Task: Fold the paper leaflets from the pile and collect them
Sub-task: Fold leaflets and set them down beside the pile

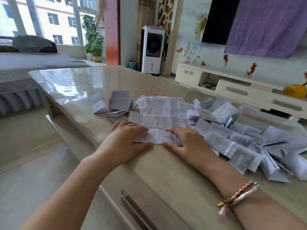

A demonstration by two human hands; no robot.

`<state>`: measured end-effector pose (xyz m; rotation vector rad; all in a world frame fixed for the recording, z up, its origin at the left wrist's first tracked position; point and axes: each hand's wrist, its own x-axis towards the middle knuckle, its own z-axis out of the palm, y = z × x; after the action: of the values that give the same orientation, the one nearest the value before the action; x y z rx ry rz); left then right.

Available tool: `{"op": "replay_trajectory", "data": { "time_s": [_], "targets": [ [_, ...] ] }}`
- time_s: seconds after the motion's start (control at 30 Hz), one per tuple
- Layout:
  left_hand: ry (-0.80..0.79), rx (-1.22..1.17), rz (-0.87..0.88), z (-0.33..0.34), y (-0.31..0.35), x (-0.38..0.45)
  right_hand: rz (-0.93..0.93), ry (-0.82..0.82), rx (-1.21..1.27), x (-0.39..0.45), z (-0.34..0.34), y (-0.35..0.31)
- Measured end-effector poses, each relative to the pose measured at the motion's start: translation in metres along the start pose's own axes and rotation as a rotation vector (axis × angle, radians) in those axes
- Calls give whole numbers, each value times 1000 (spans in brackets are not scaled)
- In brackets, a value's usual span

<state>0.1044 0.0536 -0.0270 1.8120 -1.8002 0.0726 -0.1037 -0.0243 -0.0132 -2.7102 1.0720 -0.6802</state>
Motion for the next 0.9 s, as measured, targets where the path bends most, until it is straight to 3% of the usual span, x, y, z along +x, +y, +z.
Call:
{"op": "replay_trajectory", "data": {
  "time_s": [0.3,0.67,0.8,0.9],
  "targets": [
    [-56,66,32,-6,-2,5,-69,-24,-55,-1,1,4],
    [4,94,192,-10,-1,7,-104,39,-34,-1,0,1],
    [-21,80,157,-12,0,5,-22,112,170,-2,-2,0],
    [49,-108,1,-14,-3,4,114,119,385,-2,-8,0]
  ]
}}
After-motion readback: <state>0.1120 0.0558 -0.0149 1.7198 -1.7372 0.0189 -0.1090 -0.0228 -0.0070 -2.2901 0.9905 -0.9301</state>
